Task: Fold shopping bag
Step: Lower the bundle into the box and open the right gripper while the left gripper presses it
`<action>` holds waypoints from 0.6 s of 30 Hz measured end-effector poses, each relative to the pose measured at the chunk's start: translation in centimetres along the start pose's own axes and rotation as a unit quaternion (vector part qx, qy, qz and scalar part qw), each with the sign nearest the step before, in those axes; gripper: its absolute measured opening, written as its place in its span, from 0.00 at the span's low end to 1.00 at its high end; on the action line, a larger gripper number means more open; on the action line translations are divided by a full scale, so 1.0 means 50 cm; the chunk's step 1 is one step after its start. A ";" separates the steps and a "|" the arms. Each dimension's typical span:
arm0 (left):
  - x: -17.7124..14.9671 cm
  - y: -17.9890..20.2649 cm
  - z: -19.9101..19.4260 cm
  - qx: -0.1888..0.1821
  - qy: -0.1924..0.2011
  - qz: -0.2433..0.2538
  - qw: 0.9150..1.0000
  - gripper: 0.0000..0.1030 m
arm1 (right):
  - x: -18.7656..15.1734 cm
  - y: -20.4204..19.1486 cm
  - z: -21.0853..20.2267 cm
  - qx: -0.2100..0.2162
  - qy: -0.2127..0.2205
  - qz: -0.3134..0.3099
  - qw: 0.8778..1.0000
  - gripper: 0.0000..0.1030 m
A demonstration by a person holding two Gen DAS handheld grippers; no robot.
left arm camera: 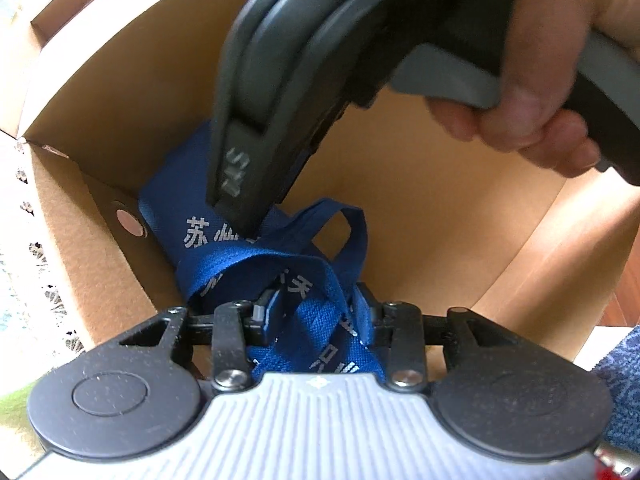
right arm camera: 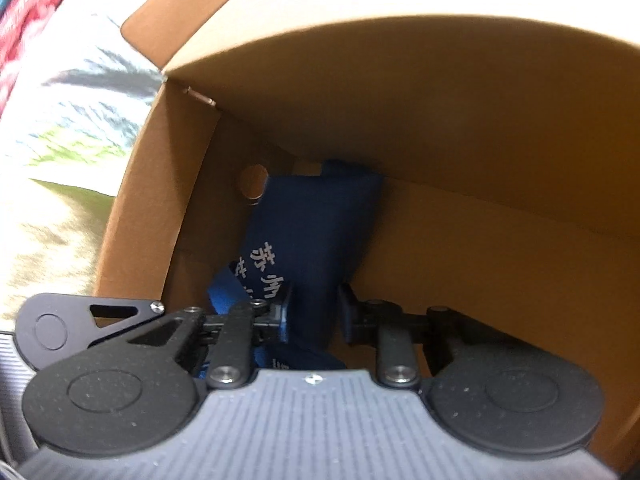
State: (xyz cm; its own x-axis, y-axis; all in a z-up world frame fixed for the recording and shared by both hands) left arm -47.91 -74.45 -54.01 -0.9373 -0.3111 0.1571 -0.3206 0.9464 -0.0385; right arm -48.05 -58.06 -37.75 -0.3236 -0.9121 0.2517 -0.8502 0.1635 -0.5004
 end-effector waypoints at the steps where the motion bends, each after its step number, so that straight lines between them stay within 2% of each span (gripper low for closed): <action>1: -0.003 -0.003 -0.009 0.004 0.001 -0.005 1.000 0.42 | 0.006 -0.005 0.001 0.001 -0.004 -0.001 1.000 0.21; 4: -0.011 -0.009 -0.043 0.019 0.009 -0.015 1.000 0.42 | 0.020 -0.020 -0.002 0.006 -0.010 -0.013 1.000 0.21; 7: -0.010 -0.041 -0.060 0.047 0.012 -0.048 0.998 0.42 | 0.029 -0.032 -0.007 -0.003 -0.008 -0.027 1.000 0.21; 8: -0.011 -0.055 -0.060 0.055 0.011 -0.063 0.996 0.41 | 0.018 0.001 -0.020 -0.005 -0.006 -0.031 0.999 0.21; 9: -0.010 -0.066 -0.057 0.060 0.009 -0.069 0.996 0.37 | 0.012 0.019 -0.032 -0.008 -0.002 -0.037 0.999 0.21; 11: -0.009 -0.079 -0.050 0.071 0.006 -0.069 0.995 0.34 | 0.020 0.004 -0.044 -0.024 0.011 -0.060 0.998 0.18; 14: -0.008 -0.097 -0.047 0.077 0.003 -0.078 0.994 0.34 | 0.043 -0.028 -0.057 -0.031 0.034 -0.094 0.995 0.11; 18: 0.000 -0.117 -0.051 0.078 0.008 -0.074 0.994 0.32 | 0.063 -0.049 -0.037 -0.048 0.021 -0.128 0.990 0.10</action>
State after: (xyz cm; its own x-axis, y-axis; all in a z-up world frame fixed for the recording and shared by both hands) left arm -45.70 -79.78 -51.27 -0.8762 -0.4434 0.1890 -0.4736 0.8648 -0.1668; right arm -47.76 -60.64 -34.18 -0.1073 -0.9121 0.3958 -0.9417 -0.0345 -0.3348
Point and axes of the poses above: each gripper's, at about its wrist camera, not at the fingertips, and z roughly the way its jaws point, y to its right, x to its top, the point moved 5 cm from there along z, roughly the way its jaws point, and after that the axes turned 8 degrees about -z, right-handed, at the moved point
